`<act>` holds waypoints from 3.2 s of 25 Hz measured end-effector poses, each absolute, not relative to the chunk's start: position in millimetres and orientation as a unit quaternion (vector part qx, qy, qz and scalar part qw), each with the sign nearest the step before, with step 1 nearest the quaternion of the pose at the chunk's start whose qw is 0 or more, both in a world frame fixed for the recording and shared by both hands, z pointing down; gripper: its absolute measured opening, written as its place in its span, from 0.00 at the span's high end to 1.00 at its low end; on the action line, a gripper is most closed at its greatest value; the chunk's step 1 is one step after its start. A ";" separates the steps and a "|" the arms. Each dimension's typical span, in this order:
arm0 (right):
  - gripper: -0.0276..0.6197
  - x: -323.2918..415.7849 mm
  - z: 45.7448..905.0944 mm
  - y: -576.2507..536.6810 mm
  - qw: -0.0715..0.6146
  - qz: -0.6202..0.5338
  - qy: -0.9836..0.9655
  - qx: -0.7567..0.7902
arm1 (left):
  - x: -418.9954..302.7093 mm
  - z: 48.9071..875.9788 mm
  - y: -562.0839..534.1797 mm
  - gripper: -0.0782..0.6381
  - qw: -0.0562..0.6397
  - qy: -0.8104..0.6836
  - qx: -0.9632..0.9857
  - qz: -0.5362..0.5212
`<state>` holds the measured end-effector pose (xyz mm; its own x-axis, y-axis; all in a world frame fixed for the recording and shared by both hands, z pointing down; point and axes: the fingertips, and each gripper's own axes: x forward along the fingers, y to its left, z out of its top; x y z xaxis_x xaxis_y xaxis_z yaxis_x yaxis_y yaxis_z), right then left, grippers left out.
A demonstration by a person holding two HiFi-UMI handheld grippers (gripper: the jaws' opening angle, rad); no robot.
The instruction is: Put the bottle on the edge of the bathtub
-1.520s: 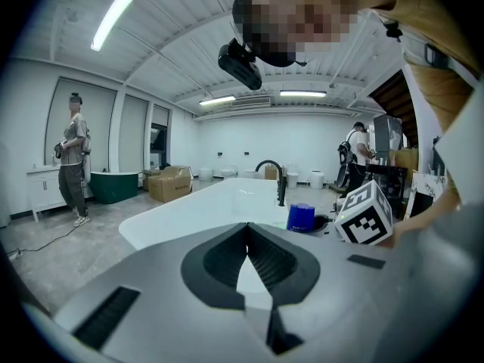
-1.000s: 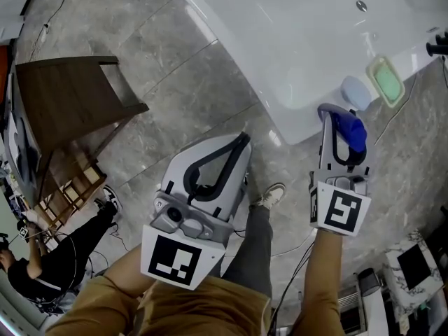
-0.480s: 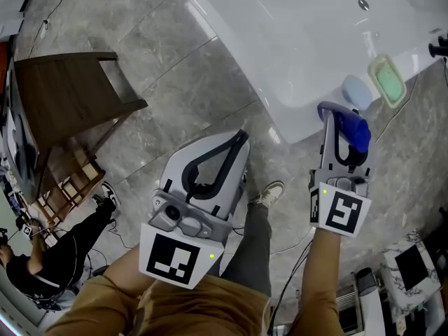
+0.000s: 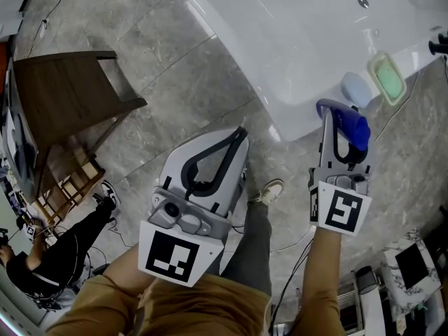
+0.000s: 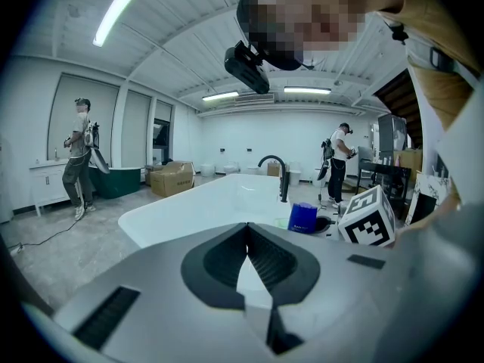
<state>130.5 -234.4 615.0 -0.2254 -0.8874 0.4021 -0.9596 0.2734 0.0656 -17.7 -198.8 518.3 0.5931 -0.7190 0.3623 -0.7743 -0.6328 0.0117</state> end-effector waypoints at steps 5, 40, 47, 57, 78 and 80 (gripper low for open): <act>0.70 129.6 613.9 -233.3 0.184 0.096 -0.781 0.589 | -19.2 518.6 -197.5 0.88 0.086 -0.422 0.888 0.162; 0.51 134.8 600.9 -209.6 0.178 0.108 -0.798 0.566 | -12.3 501.4 -168.0 0.88 0.086 -0.421 0.889 0.158; 0.51 135.9 585.5 -198.6 0.189 0.099 -0.802 0.558 | -12.0 480.7 -162.5 0.88 0.075 -0.425 0.890 0.147; 0.51 138.3 568.0 -176.7 0.220 0.104 -0.803 0.544 | -6.2 454.1 -147.5 0.88 0.068 -0.423 0.894 0.128; 0.94 142.9 525.4 -153.1 0.272 0.140 -0.772 0.557 | -13.0 411.4 -135.8 0.88 0.048 -0.409 0.905 0.109; 0.95 145.2 518.5 -151.9 0.277 0.140 -0.769 0.560 | -15.3 405.3 -136.1 0.88 0.043 -0.409 0.905 0.107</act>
